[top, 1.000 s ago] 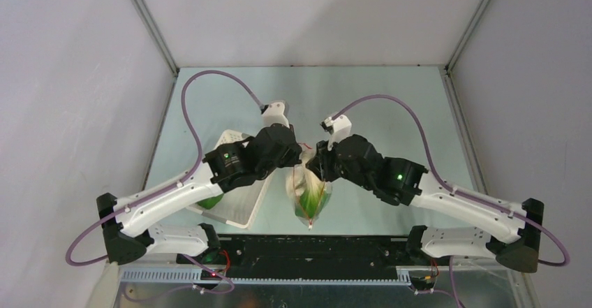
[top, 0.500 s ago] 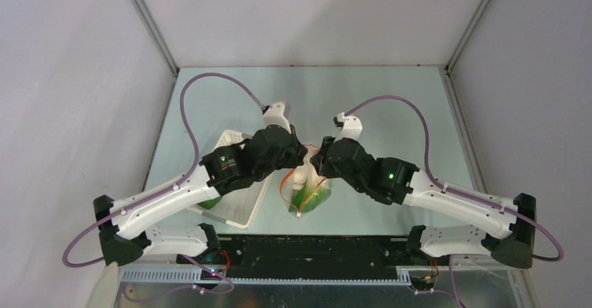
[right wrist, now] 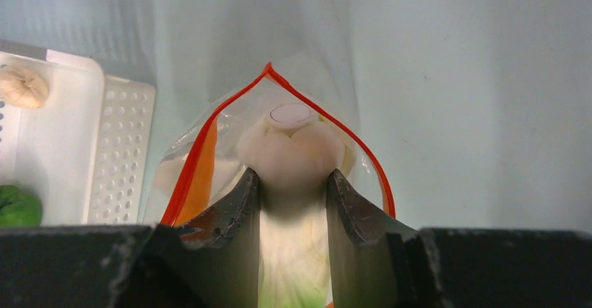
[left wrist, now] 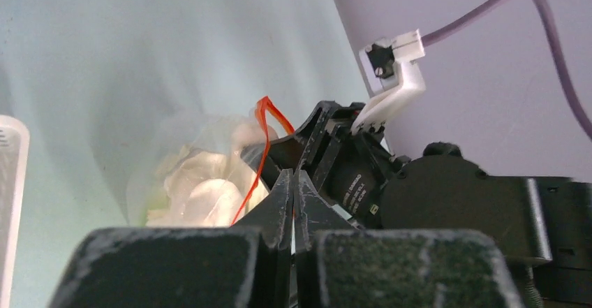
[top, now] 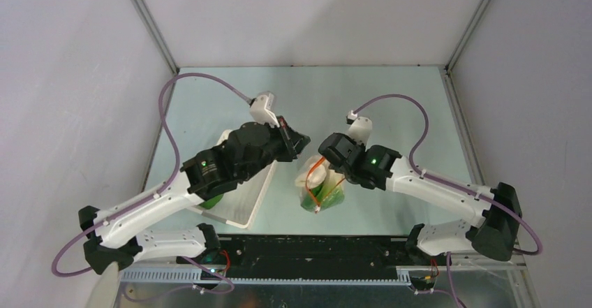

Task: Place the food in the zip-top bag and seal the zipper
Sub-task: Place the fake vegetable in the zipper food storage bag.

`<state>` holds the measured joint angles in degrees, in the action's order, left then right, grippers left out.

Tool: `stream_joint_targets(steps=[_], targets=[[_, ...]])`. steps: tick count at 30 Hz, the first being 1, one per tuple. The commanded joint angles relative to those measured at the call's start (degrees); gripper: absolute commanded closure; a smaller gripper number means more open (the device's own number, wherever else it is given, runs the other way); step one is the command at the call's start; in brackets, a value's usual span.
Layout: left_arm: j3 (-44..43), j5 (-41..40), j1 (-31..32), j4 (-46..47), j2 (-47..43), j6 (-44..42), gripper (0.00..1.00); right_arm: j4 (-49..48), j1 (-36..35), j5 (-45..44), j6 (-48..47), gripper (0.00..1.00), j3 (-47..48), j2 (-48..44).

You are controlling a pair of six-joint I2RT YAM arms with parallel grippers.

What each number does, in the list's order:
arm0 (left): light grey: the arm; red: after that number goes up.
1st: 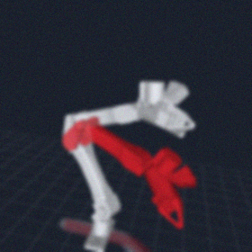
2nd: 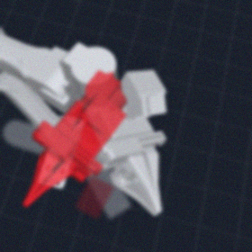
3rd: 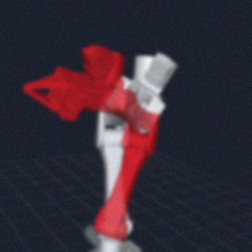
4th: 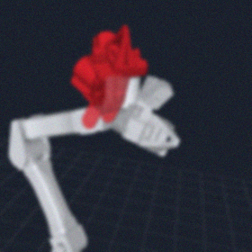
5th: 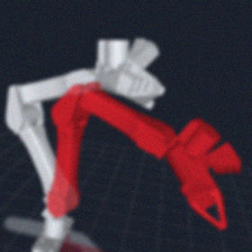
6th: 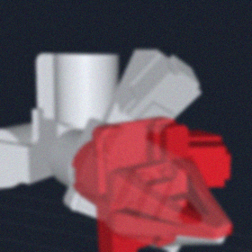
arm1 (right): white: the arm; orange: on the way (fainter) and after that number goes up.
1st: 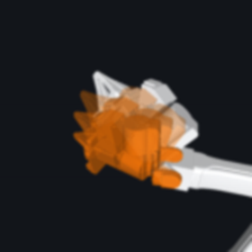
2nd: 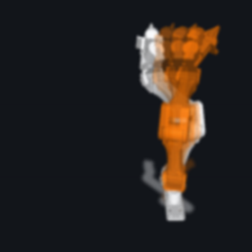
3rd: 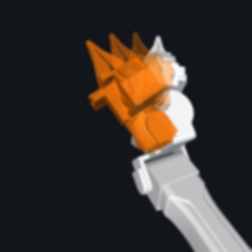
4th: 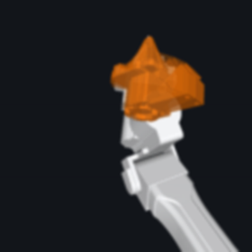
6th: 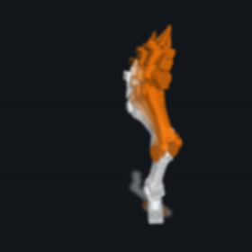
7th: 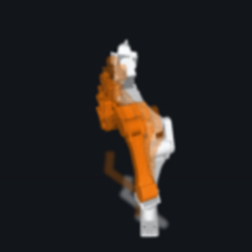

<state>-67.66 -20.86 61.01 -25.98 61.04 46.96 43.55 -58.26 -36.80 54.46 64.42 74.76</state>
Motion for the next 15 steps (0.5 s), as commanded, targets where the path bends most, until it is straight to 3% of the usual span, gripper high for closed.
stream_joint_targets(steps=[1,3,4,9,13,15], targets=[[-2.9,-2.5,0.0,1.7,0.4,-1.5,1.0,7.6,0.2,-7.1,-0.3,0.74,1.6,-1.6],[-4.2,-2.7,0.0,-0.8,2.1,-3.1,0.98,5.6,-0.3,-7.1,-2.4,0.71,1.6,-2.9],[-5.2,-2.3,0.0,-3.2,2.8,-4.6,0.87,5.0,-0.4,-6.4,-3.0,0.7,1.6,-3.7],[-4.7,2.5,-0.1,-9.9,7.4,-7.6,0.51,2.4,-0.2,-3.5,-4.3,0.69,1.6,-5.4],[-2.7,10.3,0.0,-7.5,9.3,-8.2,0.35,1.8,-0.2,-2.3,-3.9,0.69,1.4,-5.8],[-2.1,14.0,0.0,-5.1,9.9,-8.4,0.33,1.3,-0.2,-1.2,-3.6,0.69,1.3,-6.0]])
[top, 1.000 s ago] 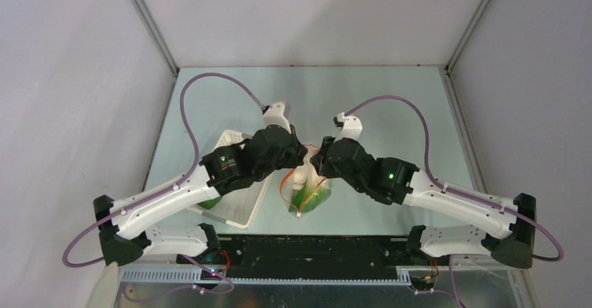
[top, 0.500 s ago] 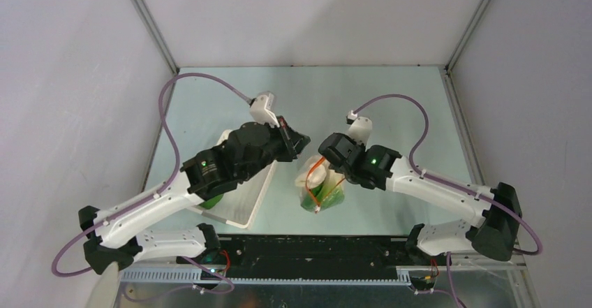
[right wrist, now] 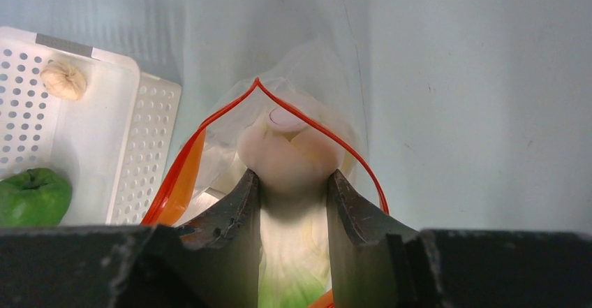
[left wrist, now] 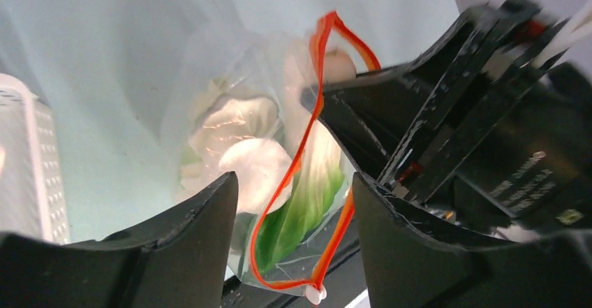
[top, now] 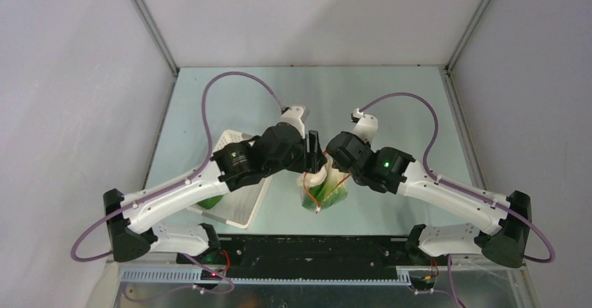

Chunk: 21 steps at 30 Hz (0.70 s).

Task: Place the food in the zip-top bag and seal the zipper
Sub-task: Place the fake vegetable in the zipper food storage bag, then adjust the zipper food storage bag at the center of the board.

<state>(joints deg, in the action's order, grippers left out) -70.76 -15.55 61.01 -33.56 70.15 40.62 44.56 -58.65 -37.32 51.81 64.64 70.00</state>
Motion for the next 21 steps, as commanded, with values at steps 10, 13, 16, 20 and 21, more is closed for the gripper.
stream_joint_targets(steps=[10,13,16,20,21], targets=[[-0.4,1.1,-0.5,-1.5,9.5,-5.2,0.49,-5.2,1.3,5.2,-0.9,0.68,-1.7,-6.7],[-2.2,-0.6,-0.5,-2.9,11.3,-4.9,0.92,-7.0,1.7,7.4,-2.4,0.57,-3.2,-7.8],[-3.3,-1.6,-0.5,-2.5,10.4,-3.7,0.99,-7.7,1.7,10.0,-4.4,0.42,-3.4,-7.9],[-2.8,-2.5,-0.5,-0.1,6.8,-1.6,1.0,-8.5,1.0,12.4,-7.3,0.36,-3.3,-9.8],[-2.9,-2.8,-0.5,0.0,6.5,-1.0,1.0,-8.9,0.3,12.5,-7.5,0.34,-3.3,-11.2]])
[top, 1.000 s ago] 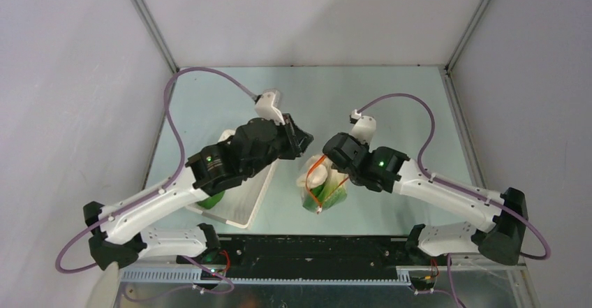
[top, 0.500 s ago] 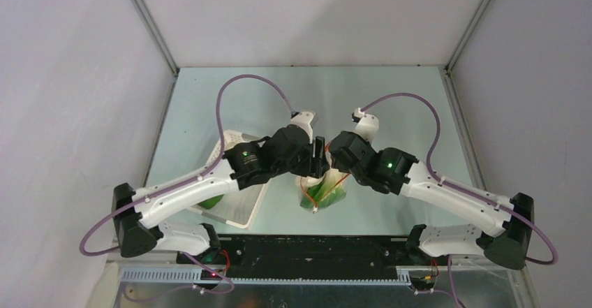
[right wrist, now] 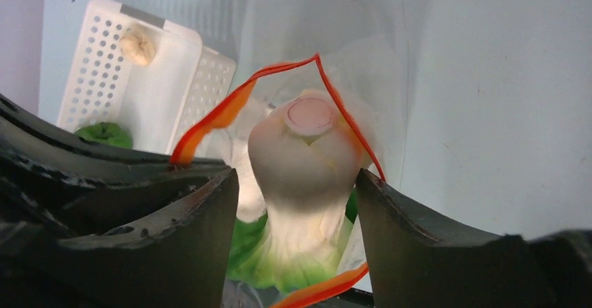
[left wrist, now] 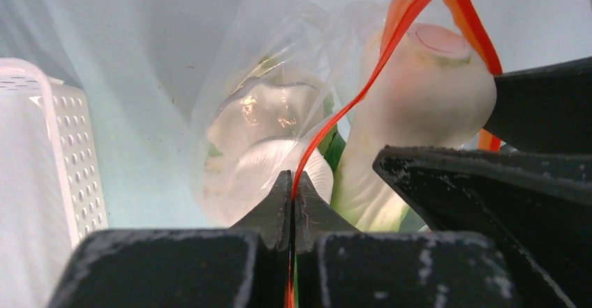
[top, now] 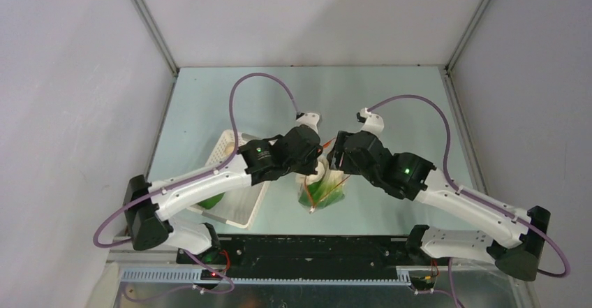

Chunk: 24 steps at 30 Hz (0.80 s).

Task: Place the food in the zip-top bag and seal the zipper
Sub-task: Adjust the zipper food storage bag at the center of the board.

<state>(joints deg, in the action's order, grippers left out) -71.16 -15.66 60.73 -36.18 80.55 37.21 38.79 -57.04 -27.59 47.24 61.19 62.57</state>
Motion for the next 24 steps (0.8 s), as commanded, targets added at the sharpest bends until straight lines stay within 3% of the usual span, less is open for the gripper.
stream_joint_targets(steps=[1,7,12,24], targets=[[-2.5,-2.8,-0.3,2.7,-4.4,2.7,1.0,-3.4,-2.3,2.8,-3.6,0.33,0.2,-4.4],[-3.5,-3.6,-0.2,1.2,-4.8,5.9,1.0,-2.0,-6.0,1.6,-5.0,0.3,0.1,-7.1],[-3.3,-4.4,-0.2,0.6,-6.3,8.9,1.0,2.7,-10.7,-10.1,-3.4,0.3,0.1,-7.7],[-2.3,-5.1,-0.3,0.7,-7.2,10.3,1.0,0.6,-13.3,-13.5,-6.6,0.29,0.1,-15.3]])
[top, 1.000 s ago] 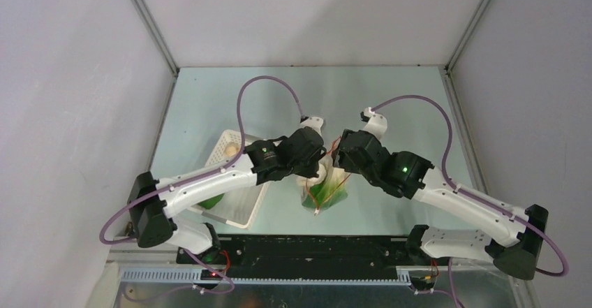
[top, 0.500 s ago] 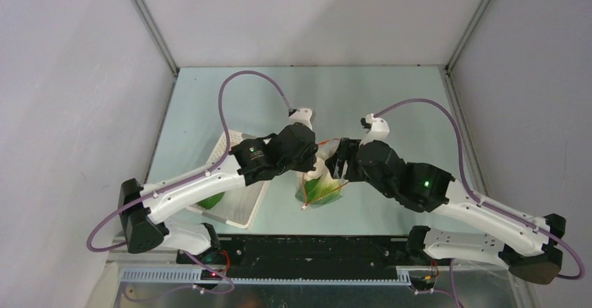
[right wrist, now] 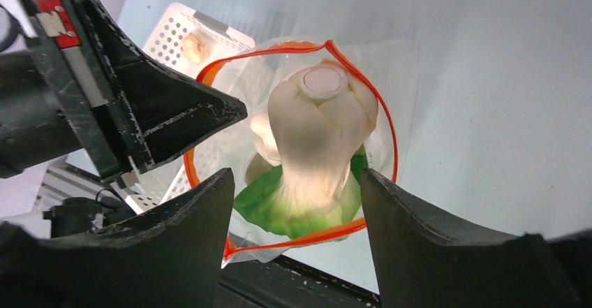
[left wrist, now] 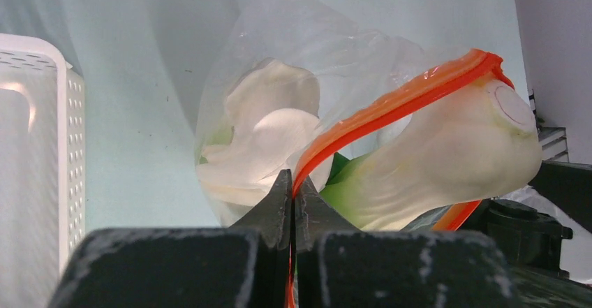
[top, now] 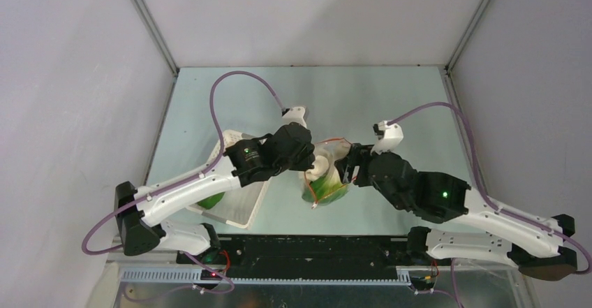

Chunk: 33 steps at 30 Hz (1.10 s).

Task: Place the food in the zip-top bag and seal the zipper
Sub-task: Adjust the zipper food storage bag at the center of the board.

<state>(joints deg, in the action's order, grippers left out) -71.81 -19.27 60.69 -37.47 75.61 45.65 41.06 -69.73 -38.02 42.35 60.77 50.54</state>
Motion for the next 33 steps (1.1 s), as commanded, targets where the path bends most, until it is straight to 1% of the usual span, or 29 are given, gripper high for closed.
stream_joint_targets(steps=[1,3,5,7,9,11,13,14,17,21,24,26,27,29,31,32,33], targets=[[-1.6,-1.4,-0.2,2.2,-2.4,1.9,1.0,-2.3,-0.6,-2.6,-2.2,0.29,0.5,-3.8],[-1.5,-1.4,-0.2,2.4,-2.5,2.3,1.0,-3.4,-0.8,-0.4,-3.1,0.29,0.5,-4.3],[-1.4,-1.3,-0.1,2.6,-2.6,2.4,1.0,-4.5,-1.3,1.6,-4.1,0.31,0.4,-3.0],[-1.5,-1.3,-0.2,2.5,-2.8,2.8,1.0,-4.5,-1.7,2.3,-3.8,0.36,0.4,-1.1],[-1.4,-1.1,-0.2,2.4,-3.1,3.2,1.0,-3.4,-1.8,0.5,-2.9,0.41,0.4,1.1],[-1.0,-0.8,-0.1,2.5,-3.5,3.4,1.0,-2.1,-1.9,-2.8,-1.5,0.49,0.3,3.0],[-0.5,-0.3,-0.1,3.0,-4.2,3.4,1.0,-2.0,-1.7,-4.8,-1.1,0.51,0.3,4.4],[-0.3,-0.2,-0.1,3.3,-4.4,3.3,1.0,-2.6,-1.7,-5.7,-1.2,0.54,0.2,4.9],[0.6,1.6,0.0,5.3,-5.5,2.6,1.0,-3.4,-0.6,-6.4,-1.7,0.57,0.0,8.2],[2.6,4.9,0.3,9.4,-7.3,0.6,1.0,-6.3,1.6,-2.4,-2.3,0.59,-1.3,12.0],[3.2,5.5,0.9,11.1,-8.5,-1.2,1.0,-10.1,5.3,1.2,-1.6,0.62,-3.8,13.5],[3.7,6.1,1.5,12.3,-9.1,-2.3,1.0,-12.8,8.0,5.5,-1.2,0.64,-5.6,14.0],[3.9,6.5,1.9,12.8,-9.3,-3.2,1.0,-14.6,8.7,8.1,-1.1,0.64,-6.2,14.2],[4.5,7.1,2.2,13.9,-9.7,-3.7,1.0,-16.5,10.2,10.6,-0.7,0.64,-7.4,14.9],[4.6,7.0,2.4,14.0,-9.5,-3.8,1.0,-17.5,10.3,11.2,-0.2,0.56,-7.5,15.2],[4.5,6.5,2.4,13.5,-9.4,-3.7,1.0,-17.6,10.2,11.2,0.2,0.5,-7.5,14.8],[4.5,6.1,2.4,13.3,-9.2,-3.5,1.0,-17.6,10.1,10.9,1.0,0.47,-7.5,14.5]])
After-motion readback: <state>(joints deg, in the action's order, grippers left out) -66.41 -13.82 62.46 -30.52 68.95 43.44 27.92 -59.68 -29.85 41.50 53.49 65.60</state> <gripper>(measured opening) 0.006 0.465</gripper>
